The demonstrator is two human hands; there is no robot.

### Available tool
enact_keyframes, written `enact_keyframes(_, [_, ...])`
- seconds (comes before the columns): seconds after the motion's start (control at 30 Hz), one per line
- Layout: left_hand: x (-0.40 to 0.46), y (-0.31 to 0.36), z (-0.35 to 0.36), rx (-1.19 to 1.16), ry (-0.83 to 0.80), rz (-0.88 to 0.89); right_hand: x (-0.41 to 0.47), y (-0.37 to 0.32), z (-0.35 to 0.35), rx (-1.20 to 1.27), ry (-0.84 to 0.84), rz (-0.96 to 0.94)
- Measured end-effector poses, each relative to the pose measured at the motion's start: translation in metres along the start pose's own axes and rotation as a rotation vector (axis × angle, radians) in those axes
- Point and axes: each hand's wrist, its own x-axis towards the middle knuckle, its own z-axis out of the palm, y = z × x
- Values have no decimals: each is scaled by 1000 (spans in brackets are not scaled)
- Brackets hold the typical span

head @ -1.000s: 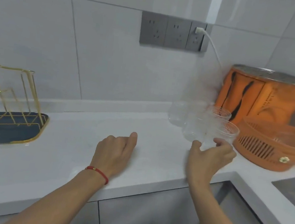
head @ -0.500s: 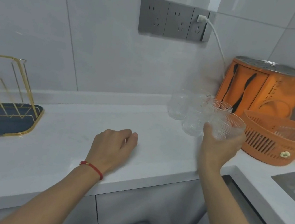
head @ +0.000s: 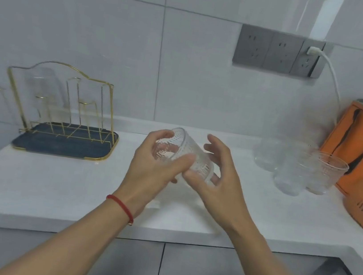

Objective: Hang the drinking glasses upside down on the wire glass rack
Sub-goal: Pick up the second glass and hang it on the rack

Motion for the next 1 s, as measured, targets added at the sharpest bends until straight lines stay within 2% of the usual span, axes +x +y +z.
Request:
enact_keyframes(0.13, [5, 8, -55, -200, 20, -79, 20, -8, 45, 361, -239, 241])
enact_keyframes(0.27, [12, 5, -109, -42, 47, -59, 39, -24, 89, 425, -178, 237])
enact_keyframes(0.37, [21, -7, -155, 254, 166, -10, 60, -34, 109, 375, -64, 224])
enact_keyframes(0.43, [27, -22, -185, 718, 260, -6, 77, -47, 116, 428, 7, 228])
enact_keyframes(0.5, [29, -39, -205, 1190, 280, 5, 99, -63, 121, 455, 54, 202])
enact_keyframes(0.53, [30, -47, -210, 1281, 265, 18, 111, -73, 124, 433, 79, 177])
enact_keyframes(0.67, [33, -61, -213, 1350, 170, 112, 162, -112, 143, 169, 166, 27])
enact_keyframes(0.73, [35, -62, -213, 1360, 164, 104, 187, -127, 155, 42, 166, -46])
enact_keyframes(0.9, [38, -69, -215, 1359, 104, 56, 242, -147, 193, -211, -3, -100])
enact_keyframes(1.0, [39, -70, -214, 1364, 79, 38, 264, -154, 207, -267, -72, -108])
